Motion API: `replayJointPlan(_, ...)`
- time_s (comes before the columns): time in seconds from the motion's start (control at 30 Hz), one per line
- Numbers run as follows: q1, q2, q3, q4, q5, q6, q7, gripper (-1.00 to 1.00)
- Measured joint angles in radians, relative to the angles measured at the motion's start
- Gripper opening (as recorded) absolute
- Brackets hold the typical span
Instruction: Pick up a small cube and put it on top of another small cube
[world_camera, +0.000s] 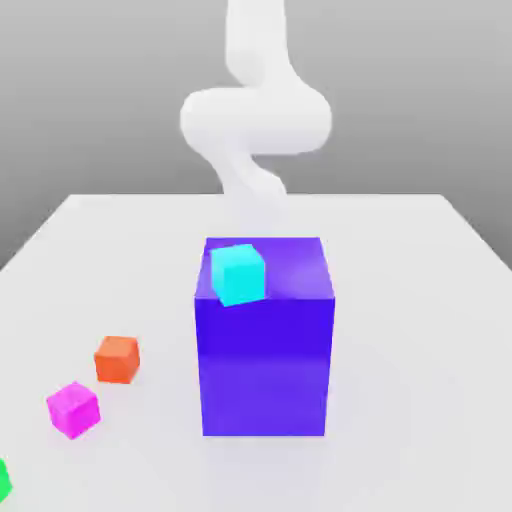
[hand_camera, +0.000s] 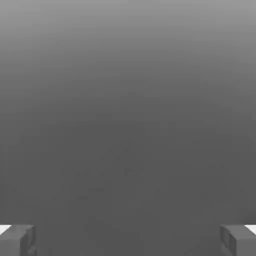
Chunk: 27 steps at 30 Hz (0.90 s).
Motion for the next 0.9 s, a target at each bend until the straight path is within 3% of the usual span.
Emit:
replayJointPlan(0.3,-0.173,0.335,-0.046,-0.105,-0.127,0.158,0.097,0.0)
replayJointPlan(0.5,-0.254,0.552,-0.12,-0.176,-0.141,0.266,0.111,0.0)
replayJointPlan(0.67,-0.344,0.73,-0.166,-0.237,-0.055,0.363,0.053,0.0)
replayJointPlan(0.9,-0.451,0.977,-0.094,-0.266,0.134,0.522,-0.08,0.0)
